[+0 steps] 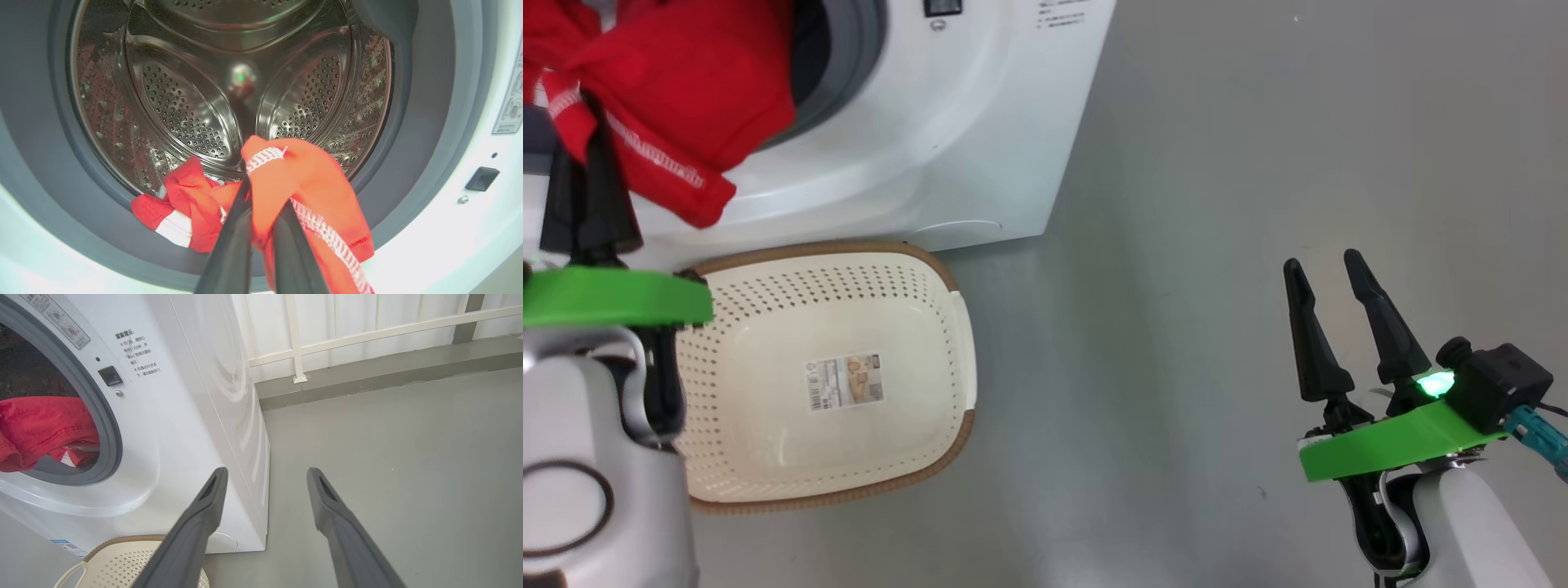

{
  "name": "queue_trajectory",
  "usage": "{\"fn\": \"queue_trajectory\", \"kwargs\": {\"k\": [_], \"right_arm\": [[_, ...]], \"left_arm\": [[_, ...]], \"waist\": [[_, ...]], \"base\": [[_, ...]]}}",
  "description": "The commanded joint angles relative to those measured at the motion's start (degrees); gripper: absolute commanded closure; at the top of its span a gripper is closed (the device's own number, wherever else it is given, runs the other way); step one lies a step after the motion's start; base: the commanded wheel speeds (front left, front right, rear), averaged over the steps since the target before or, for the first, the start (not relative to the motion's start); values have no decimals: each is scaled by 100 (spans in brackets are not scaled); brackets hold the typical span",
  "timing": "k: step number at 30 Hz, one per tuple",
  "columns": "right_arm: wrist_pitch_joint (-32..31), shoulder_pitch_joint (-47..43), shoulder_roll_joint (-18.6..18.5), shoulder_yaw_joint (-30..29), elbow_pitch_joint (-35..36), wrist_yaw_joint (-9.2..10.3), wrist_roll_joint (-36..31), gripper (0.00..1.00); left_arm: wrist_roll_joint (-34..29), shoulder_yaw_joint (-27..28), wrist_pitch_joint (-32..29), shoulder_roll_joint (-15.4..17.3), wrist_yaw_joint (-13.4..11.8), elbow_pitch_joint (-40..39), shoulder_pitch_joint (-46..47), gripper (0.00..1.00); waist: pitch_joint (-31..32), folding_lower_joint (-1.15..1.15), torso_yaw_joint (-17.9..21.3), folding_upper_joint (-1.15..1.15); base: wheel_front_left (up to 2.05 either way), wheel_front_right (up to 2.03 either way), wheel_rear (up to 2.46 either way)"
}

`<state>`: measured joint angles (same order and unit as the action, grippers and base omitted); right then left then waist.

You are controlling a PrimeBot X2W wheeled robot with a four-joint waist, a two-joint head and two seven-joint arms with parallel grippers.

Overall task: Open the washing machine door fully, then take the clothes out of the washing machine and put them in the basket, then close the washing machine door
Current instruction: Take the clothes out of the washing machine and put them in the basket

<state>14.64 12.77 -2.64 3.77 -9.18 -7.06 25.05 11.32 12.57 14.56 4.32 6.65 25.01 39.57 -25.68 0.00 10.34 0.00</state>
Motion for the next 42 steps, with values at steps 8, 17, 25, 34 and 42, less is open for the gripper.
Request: {"fn": "queue_trajectory", "kwargs": {"k": [8,17,25,34,42], "right_arm": [[36,-220,-24,-24,153,-43,-95,0],[36,-226,-24,-36,137,-43,-108,0],[36,-230,-24,-45,150,-43,-110,0],[36,-164,-25,-11,139,-43,-108,0],[36,-92,-24,69,154,-43,-14,0]], "left_arm": [[-335,190,43,-116,73,-1429,-835,100],[-149,-39,43,-142,14,-2349,-1314,100],[46,-165,43,-144,-197,-3305,-1555,100],[89,-448,43,-144,-379,-3303,-1749,100],[201,-613,43,-144,-251,-1498,-1895,100]], "waist": [[128,0,-256,0],[172,0,-331,0],[171,0,-367,0],[103,0,-378,0],[-126,0,-299,0]], "base": [[0,0,0],[0,0,0],[0,0,0],[0,0,0],[0,0,0]]}}
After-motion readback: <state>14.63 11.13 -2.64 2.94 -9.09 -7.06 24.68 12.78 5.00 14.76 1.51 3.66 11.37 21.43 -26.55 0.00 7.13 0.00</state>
